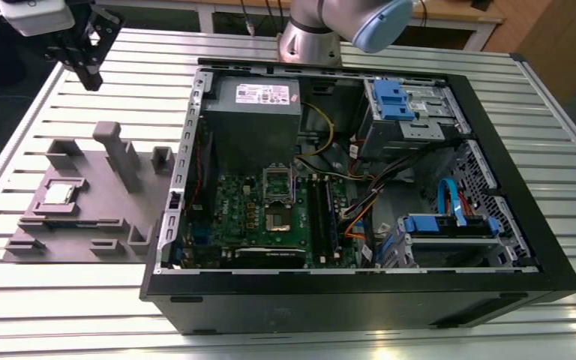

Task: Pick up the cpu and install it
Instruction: 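Reach for the cpu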

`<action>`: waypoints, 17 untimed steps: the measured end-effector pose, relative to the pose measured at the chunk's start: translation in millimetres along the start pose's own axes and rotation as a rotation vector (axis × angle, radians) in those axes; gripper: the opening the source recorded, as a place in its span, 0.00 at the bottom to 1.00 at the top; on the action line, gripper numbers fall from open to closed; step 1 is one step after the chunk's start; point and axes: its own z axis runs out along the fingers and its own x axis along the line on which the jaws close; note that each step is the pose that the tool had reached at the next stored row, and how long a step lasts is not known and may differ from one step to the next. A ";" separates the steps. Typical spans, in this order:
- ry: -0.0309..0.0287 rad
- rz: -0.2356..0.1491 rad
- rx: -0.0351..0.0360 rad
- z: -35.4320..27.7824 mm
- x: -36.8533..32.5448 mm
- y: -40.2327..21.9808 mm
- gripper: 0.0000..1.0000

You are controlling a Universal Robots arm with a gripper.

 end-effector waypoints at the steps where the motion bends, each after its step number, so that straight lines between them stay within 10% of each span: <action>1: 0.0000 0.000 0.0000 0.2 1.2 -0.1 0.10; 17: -0.0002 0.000 -0.0001 3.4 20.2 -3.8 0.10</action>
